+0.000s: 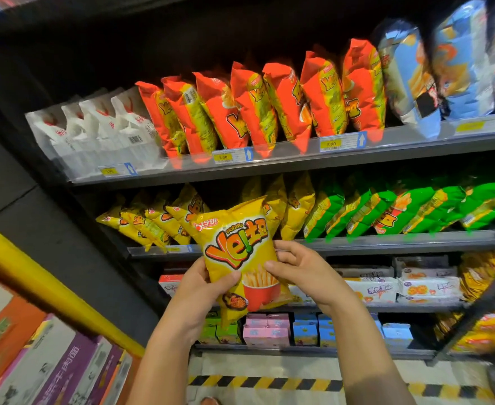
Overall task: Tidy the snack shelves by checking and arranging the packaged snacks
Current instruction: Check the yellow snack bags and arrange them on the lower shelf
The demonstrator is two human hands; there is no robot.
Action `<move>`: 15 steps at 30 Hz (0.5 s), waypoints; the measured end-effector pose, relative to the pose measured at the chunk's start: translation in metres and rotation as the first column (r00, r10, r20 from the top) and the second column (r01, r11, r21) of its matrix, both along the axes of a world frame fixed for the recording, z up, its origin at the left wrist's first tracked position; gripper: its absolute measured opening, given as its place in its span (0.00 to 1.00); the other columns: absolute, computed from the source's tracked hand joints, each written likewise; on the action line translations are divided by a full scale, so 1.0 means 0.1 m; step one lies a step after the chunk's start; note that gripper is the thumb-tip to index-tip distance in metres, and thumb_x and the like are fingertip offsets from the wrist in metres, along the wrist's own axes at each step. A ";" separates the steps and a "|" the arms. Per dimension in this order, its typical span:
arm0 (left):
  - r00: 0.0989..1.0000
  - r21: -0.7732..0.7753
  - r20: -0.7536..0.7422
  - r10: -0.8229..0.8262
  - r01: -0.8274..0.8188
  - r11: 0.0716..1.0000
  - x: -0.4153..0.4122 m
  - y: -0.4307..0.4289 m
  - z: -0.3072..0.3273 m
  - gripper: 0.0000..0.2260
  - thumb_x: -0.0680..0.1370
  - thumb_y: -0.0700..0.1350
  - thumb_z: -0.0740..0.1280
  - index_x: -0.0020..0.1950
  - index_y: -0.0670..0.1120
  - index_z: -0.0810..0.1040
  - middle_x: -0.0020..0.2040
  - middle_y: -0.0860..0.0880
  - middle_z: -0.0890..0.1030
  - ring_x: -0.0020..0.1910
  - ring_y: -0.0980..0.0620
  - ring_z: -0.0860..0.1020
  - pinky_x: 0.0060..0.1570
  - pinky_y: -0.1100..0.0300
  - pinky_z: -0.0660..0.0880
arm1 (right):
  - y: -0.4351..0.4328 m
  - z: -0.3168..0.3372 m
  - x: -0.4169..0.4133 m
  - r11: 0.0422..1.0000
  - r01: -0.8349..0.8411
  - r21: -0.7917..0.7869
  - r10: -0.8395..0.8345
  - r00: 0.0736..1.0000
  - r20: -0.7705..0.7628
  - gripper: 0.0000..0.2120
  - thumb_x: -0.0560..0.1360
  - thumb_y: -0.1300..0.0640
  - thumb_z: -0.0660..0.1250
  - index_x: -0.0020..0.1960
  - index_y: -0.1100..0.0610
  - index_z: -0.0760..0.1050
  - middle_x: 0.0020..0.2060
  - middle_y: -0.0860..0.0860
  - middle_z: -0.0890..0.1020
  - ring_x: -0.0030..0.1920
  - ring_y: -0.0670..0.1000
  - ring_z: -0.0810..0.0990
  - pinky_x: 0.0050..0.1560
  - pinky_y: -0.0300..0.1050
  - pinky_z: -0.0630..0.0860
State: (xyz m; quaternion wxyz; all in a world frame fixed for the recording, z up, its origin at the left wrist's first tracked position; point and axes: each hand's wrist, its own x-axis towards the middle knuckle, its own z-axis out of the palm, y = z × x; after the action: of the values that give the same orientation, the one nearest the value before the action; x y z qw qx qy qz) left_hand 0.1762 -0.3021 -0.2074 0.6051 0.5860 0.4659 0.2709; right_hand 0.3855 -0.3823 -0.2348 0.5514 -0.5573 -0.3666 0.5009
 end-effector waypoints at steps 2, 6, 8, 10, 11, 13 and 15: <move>0.997 -0.005 -0.025 0.073 -0.073 0.997 -0.03 0.15 -0.06 0.18 0.76 0.41 0.77 0.64 0.50 0.80 0.55 0.50 0.88 0.54 0.48 0.87 0.49 0.51 0.82 | 0.16 -0.07 -0.03 0.999 0.031 -0.042 -0.029 0.999 0.043 0.30 0.77 0.54 0.76 0.76 0.54 0.70 0.63 0.48 0.83 0.57 0.44 0.85 0.51 0.38 0.81; 0.967 0.028 -0.021 0.256 -0.255 0.967 -0.07 0.57 -0.18 0.20 0.75 0.42 0.79 0.65 0.50 0.79 0.56 0.49 0.88 0.54 0.46 0.86 0.48 0.48 0.83 | 0.51 -0.18 -0.09 0.984 0.150 -0.092 -0.139 0.984 0.113 0.32 0.78 0.48 0.75 0.77 0.54 0.69 0.64 0.47 0.82 0.61 0.45 0.82 0.58 0.43 0.79; 0.950 0.042 0.031 0.310 -0.311 0.950 -0.04 0.76 -0.22 0.21 0.75 0.42 0.79 0.66 0.50 0.78 0.56 0.50 0.87 0.54 0.48 0.86 0.45 0.52 0.82 | 0.68 -0.24 -0.12 0.973 0.207 -0.107 -0.190 0.970 0.149 0.35 0.77 0.44 0.74 0.78 0.54 0.67 0.64 0.47 0.82 0.63 0.48 0.81 0.66 0.51 0.78; 0.937 0.076 0.074 0.341 -0.346 0.935 0.01 0.93 -0.27 0.22 0.76 0.42 0.79 0.66 0.50 0.76 0.55 0.51 0.85 0.53 0.52 0.84 0.42 0.58 0.79 | 0.85 -0.27 -0.15 0.960 0.257 -0.108 -0.233 0.953 0.196 0.37 0.77 0.41 0.74 0.79 0.54 0.66 0.67 0.49 0.80 0.65 0.50 0.80 0.68 0.55 0.77; 0.934 0.090 0.083 0.346 -0.353 0.931 0.05 1.03 -0.32 0.22 0.76 0.41 0.79 0.65 0.50 0.76 0.54 0.52 0.84 0.52 0.53 0.83 0.42 0.58 0.79 | 0.94 -0.28 -0.16 0.955 0.280 -0.102 -0.253 0.943 0.218 0.38 0.77 0.40 0.74 0.79 0.54 0.65 0.69 0.50 0.79 0.66 0.51 0.79 0.68 0.55 0.76; 0.924 0.107 0.065 0.378 -0.383 0.918 0.10 1.26 -0.44 0.22 0.75 0.42 0.80 0.65 0.51 0.76 0.55 0.52 0.84 0.54 0.50 0.83 0.49 0.53 0.81 | 1.13 -0.31 -0.19 0.943 0.321 -0.091 -0.289 0.923 0.255 0.39 0.76 0.38 0.73 0.80 0.53 0.63 0.73 0.51 0.75 0.69 0.53 0.77 0.69 0.54 0.75; 0.909 0.164 0.006 0.416 -0.411 0.896 0.18 1.47 -0.55 0.23 0.73 0.48 0.81 0.63 0.55 0.76 0.57 0.51 0.83 0.59 0.45 0.82 0.57 0.43 0.82 | 1.33 -0.36 -0.21 0.928 0.366 -0.074 -0.331 0.898 0.289 0.42 0.76 0.37 0.73 0.82 0.53 0.61 0.76 0.51 0.72 0.71 0.54 0.76 0.70 0.54 0.74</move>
State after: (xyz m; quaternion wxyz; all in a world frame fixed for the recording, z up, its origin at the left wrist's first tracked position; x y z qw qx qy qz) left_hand 0.1941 -0.1552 -0.2624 0.4772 0.5246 0.5650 0.4216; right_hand 0.3640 -0.2491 -0.2706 0.5404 -0.7110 -0.3003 0.3351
